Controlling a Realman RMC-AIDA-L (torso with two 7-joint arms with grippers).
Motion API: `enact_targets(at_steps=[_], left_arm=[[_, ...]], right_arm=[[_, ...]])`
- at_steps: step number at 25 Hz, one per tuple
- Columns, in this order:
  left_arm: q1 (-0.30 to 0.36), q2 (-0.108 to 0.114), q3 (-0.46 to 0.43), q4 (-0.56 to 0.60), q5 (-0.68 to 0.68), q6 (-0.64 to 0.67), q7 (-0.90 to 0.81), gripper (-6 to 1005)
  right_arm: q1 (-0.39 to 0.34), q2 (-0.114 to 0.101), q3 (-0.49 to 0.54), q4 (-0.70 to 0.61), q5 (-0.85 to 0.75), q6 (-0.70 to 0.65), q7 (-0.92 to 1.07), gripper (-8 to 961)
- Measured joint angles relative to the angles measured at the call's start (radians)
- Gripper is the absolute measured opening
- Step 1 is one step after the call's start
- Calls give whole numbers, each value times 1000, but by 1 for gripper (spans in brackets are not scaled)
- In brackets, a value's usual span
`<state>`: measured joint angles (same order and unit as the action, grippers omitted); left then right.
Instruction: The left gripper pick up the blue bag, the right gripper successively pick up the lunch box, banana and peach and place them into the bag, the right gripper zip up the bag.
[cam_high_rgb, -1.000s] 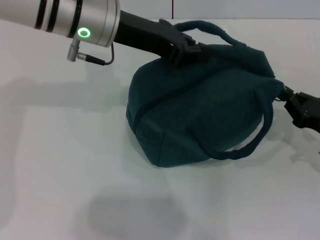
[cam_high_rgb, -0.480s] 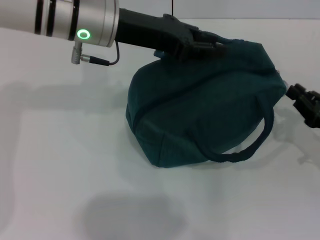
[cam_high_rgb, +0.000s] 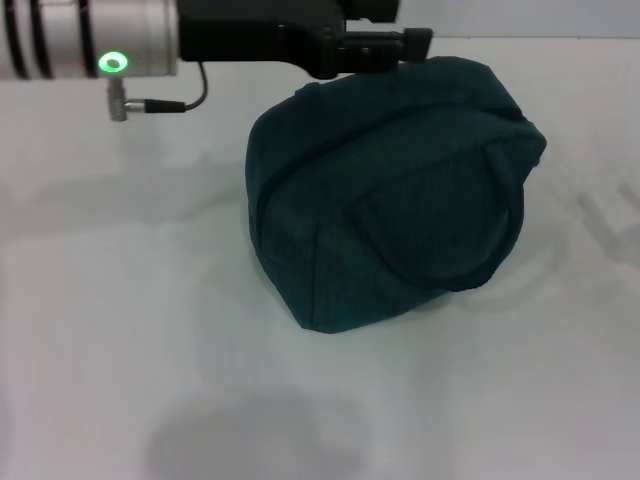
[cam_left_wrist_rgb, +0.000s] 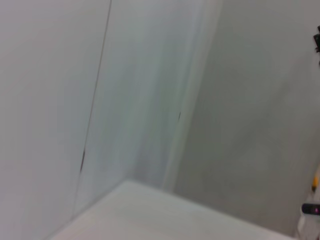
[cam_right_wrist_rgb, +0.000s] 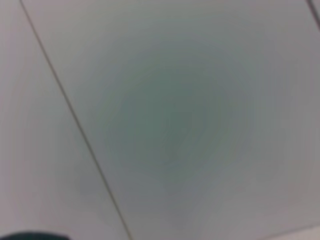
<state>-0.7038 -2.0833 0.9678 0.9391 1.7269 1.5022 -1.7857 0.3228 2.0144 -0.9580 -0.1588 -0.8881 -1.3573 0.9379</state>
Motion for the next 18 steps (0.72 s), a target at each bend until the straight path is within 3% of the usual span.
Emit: enact_targets(at_steps=[4,10,14,18], left_arm=[[106,-2,5,0,-162,24,174,668],[289,-3,9,-41,-394,71,386,701],[361,1,5,-86,-427,137,465,700],[416,-2,9,-128,-415,174,550,701]], right_arm=[[-7,-2,22,-48,0,-139,0,570],[3,-22,-3,-226,-73,-352,72,567],[33,-54,-5,-405,-233,-365,244,565],[91,-81,-2,-496,-360,-361,384,567]])
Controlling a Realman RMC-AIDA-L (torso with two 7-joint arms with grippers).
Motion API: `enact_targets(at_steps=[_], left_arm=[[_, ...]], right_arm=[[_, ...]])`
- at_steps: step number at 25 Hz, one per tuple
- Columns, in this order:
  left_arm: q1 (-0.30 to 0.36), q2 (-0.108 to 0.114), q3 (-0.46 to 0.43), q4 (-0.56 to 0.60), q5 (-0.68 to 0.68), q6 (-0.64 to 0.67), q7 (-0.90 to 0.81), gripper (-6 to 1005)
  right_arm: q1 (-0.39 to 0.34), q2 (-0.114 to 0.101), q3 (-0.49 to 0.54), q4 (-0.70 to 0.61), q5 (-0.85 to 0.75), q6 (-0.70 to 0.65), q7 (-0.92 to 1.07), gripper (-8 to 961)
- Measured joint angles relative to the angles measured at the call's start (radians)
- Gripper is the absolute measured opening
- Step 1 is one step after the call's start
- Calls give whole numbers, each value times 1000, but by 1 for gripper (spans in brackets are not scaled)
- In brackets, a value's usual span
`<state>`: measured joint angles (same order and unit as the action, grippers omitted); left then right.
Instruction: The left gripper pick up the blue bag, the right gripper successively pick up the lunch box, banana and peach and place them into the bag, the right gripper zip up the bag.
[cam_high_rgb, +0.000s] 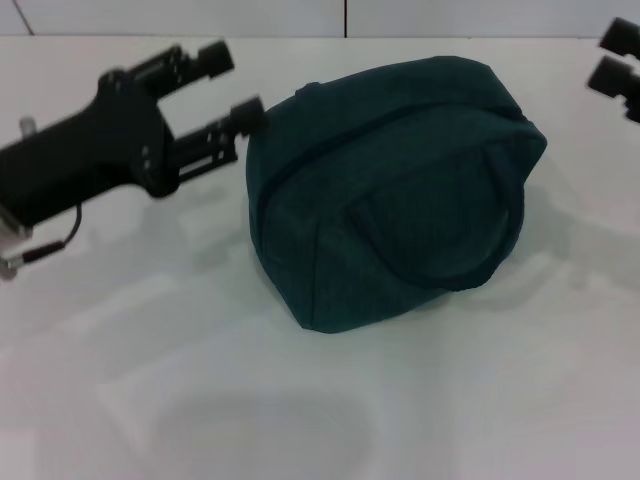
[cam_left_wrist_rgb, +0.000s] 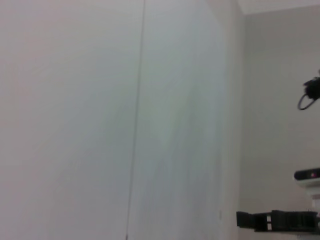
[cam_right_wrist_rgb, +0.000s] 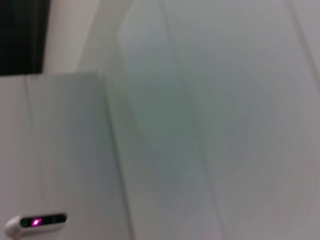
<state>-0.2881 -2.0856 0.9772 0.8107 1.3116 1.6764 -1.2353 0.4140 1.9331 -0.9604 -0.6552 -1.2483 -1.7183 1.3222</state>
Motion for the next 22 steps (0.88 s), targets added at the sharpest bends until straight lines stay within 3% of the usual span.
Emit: enact_targets(at_steps=[4,8,14,16,22], left_arm=[[6,1,-5,-130,-21,1,75,704],[-4,4,-4,-183,-4,-2,113,708],[-20,3,1,-184,9,-1,113,709],[-29,3,1,-184,18,-1,110,709],[-55,3,1,-198,34,-6,107,709]], right_arm=[[58,0,-5,-46,-130,20,63,610],[102,32,-7,-70,-248,55,78,691],[97,69,3,-81,-256,80,47,822],[94,72,3,-81,-256,81,41,868],[91,72,3,-76,-260,79,41,865]])
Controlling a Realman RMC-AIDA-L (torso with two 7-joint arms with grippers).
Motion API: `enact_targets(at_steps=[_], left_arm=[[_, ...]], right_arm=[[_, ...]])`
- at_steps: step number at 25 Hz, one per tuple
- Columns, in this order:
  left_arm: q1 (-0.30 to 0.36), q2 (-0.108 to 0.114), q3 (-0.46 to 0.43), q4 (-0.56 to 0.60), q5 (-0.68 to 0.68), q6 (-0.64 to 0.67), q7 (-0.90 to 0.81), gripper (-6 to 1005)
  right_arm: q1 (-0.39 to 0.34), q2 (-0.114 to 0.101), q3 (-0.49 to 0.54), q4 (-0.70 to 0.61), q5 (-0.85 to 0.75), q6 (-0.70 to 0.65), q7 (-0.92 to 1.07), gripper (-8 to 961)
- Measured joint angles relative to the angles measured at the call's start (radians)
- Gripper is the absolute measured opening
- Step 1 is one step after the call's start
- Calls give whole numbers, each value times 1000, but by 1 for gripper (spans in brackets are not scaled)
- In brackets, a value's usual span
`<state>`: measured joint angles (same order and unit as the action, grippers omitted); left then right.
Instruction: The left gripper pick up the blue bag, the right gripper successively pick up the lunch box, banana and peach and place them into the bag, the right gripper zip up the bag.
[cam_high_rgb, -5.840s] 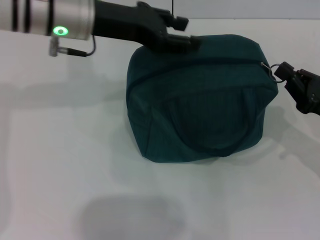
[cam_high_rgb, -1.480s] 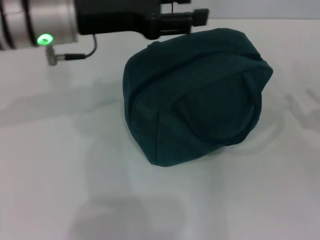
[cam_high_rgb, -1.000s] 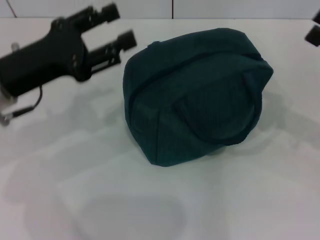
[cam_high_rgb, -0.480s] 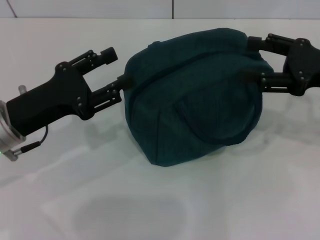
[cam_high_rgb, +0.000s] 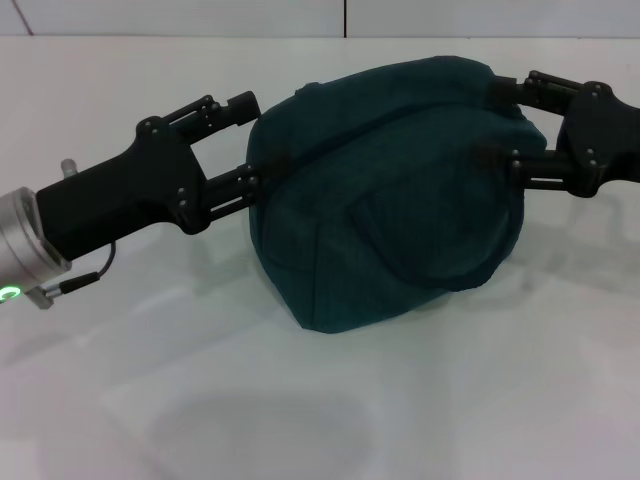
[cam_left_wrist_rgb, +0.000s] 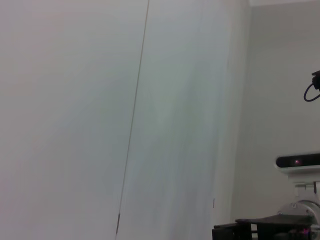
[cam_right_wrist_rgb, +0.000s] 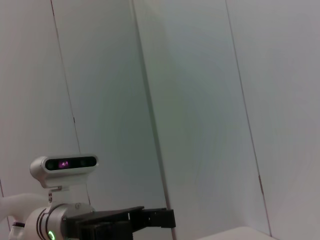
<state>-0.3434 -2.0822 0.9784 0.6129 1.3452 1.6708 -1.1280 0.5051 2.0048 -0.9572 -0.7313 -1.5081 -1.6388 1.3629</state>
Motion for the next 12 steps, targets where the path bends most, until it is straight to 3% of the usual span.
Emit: enact_targets(at_steps=[12], left_arm=[[-3,1,-1,-5,0,-2,-1,709]], right_arm=[[0,1,0,-2,-1,3,0,863]])
